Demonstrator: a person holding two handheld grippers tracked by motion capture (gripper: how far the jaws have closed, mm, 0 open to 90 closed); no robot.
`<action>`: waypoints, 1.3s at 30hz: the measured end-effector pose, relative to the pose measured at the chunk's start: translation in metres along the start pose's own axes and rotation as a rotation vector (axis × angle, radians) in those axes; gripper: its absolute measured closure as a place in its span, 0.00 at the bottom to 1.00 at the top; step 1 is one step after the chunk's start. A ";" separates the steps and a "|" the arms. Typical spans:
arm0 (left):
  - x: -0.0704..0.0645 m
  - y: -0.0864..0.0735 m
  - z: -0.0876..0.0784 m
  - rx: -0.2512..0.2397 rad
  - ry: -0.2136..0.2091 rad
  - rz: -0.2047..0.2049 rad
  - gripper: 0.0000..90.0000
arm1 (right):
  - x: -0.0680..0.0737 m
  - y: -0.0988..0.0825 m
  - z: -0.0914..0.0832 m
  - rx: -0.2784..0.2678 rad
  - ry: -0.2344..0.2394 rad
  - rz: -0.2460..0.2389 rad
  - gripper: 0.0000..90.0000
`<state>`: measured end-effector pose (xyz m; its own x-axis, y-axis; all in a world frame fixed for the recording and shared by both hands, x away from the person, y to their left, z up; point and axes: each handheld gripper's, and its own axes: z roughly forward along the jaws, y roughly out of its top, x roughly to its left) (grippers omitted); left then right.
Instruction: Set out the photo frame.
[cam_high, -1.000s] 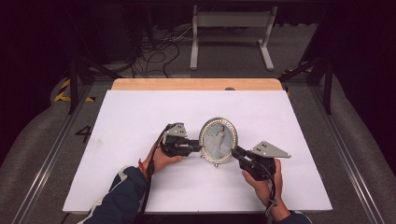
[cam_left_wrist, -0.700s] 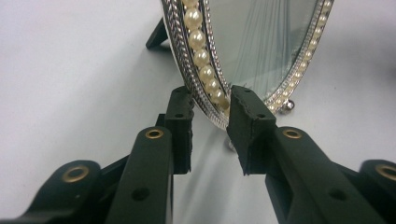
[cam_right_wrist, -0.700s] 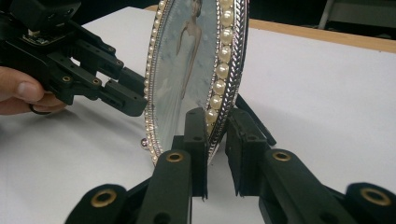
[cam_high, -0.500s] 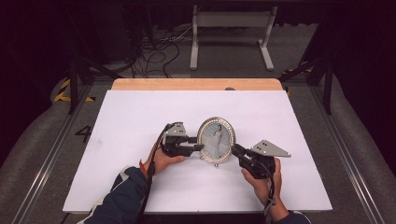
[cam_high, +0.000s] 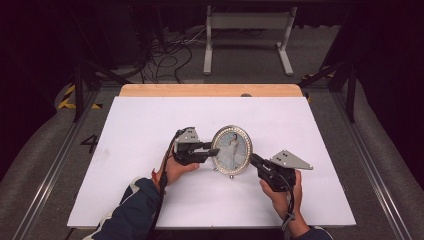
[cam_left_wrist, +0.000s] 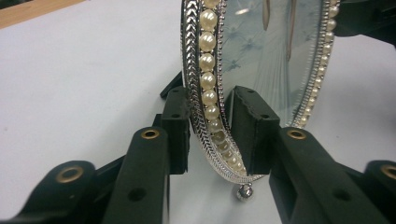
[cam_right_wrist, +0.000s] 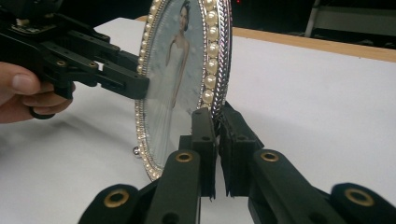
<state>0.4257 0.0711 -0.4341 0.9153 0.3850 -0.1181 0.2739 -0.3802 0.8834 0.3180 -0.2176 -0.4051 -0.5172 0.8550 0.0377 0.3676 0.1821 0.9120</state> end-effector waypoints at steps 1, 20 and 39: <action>-0.001 0.000 -0.001 0.007 0.004 0.006 0.77 | 0.000 0.000 0.000 -0.001 -0.001 0.001 0.95; -0.012 -0.002 -0.014 0.037 0.023 0.034 0.77 | -0.002 0.003 0.010 0.001 0.003 0.001 0.94; -0.024 -0.009 -0.026 0.066 0.056 0.048 0.79 | -0.003 0.008 0.021 0.004 0.021 -0.035 0.93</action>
<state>0.3932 0.0869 -0.4278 0.9104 0.4108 -0.0495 0.2510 -0.4531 0.8554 0.3386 -0.2082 -0.4064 -0.5459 0.8377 0.0147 0.3519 0.2133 0.9114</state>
